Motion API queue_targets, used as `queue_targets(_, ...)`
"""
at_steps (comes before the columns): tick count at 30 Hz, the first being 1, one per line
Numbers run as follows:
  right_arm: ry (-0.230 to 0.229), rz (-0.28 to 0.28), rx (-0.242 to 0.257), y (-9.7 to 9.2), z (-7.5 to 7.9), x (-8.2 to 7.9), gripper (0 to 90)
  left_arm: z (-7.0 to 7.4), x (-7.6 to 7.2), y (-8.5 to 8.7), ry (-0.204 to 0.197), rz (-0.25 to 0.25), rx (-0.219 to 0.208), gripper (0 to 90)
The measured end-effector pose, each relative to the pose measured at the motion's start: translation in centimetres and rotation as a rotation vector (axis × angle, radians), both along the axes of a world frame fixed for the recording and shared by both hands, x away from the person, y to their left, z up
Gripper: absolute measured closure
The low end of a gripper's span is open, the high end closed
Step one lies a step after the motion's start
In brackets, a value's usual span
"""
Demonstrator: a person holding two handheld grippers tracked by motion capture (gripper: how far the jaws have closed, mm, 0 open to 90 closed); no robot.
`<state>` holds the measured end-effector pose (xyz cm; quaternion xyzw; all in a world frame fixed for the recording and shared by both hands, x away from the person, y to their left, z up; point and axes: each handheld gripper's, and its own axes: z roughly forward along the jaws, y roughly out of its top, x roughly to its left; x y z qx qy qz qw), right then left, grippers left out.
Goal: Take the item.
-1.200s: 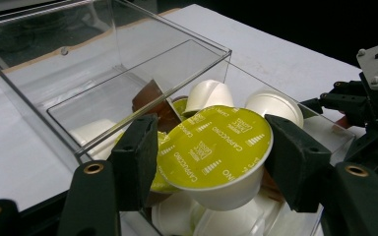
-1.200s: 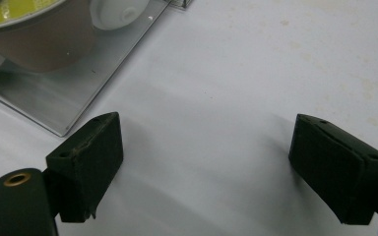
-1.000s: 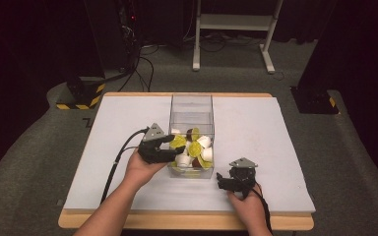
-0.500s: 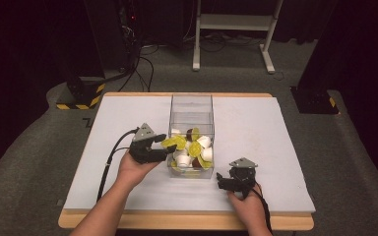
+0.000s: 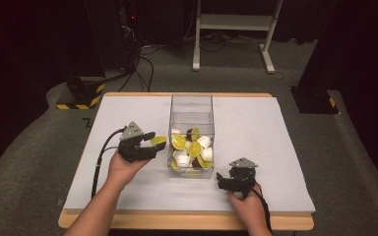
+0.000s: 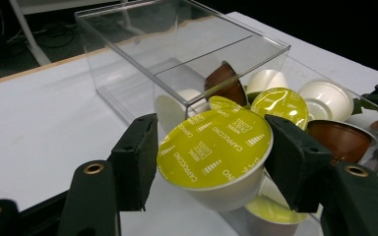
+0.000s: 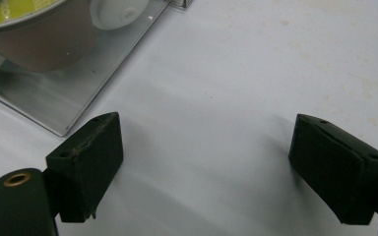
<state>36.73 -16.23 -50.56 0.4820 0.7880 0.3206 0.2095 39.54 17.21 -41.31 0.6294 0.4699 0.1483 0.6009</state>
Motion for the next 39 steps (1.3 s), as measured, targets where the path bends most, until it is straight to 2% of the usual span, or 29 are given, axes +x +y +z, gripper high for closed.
queue_targets(4,0.0,0.0,0.0,0.0,0.0,0.0,13.2,-0.2,0.1,0.9,0.0,0.008,0.023,40.3)
queue_targets(14,0.0,0.0,-0.001,0.0,0.0,0.0,13.2,-1.1,0.3,2.8,0.01,0.05,0.045,40.3)
queue_targets(18,-0.001,0.0,-0.001,0.0,0.0,0.0,13.2,-1.5,0.4,3.3,0.017,0.074,0.03,40.3)
queue_targets(21,-0.001,0.0,0.0,0.0,0.0,0.0,13.2,-1.7,0.5,3.8,0.017,0.079,0.052,40.3)
queue_targets(26,-0.001,0.0,-0.001,0.0,0.0,0.0,13.1,-1.7,0.6,4.2,0.017,0.098,0.046,40.3)
queue_targets(27,-0.001,0.0,-0.001,0.0,0.0,0.0,13.2,-1.7,0.6,4.4,0.017,0.095,0.064,40.3)
queue_targets(29,-0.001,0.0,-0.001,0.0,0.0,0.0,13.2,-1.9,0.8,4.6,0.016,0.102,0.072,40.3)
queue_targets(32,-0.001,0.0,-0.001,0.0,0.0,0.0,13.2,-2.3,1.1,4.8,0.025,0.121,0.066,40.3)
queue_targets(37,0.0,0.0,0.0,0.0,0.0,0.0,13.2,-3.3,1.7,5.1,0.037,0.134,0.104,40.3)
queue_targets(39,-0.001,0.0,-0.001,0.0,0.0,0.0,13.2,-3.8,2.0,5.0,0.043,0.146,0.104,40.3)
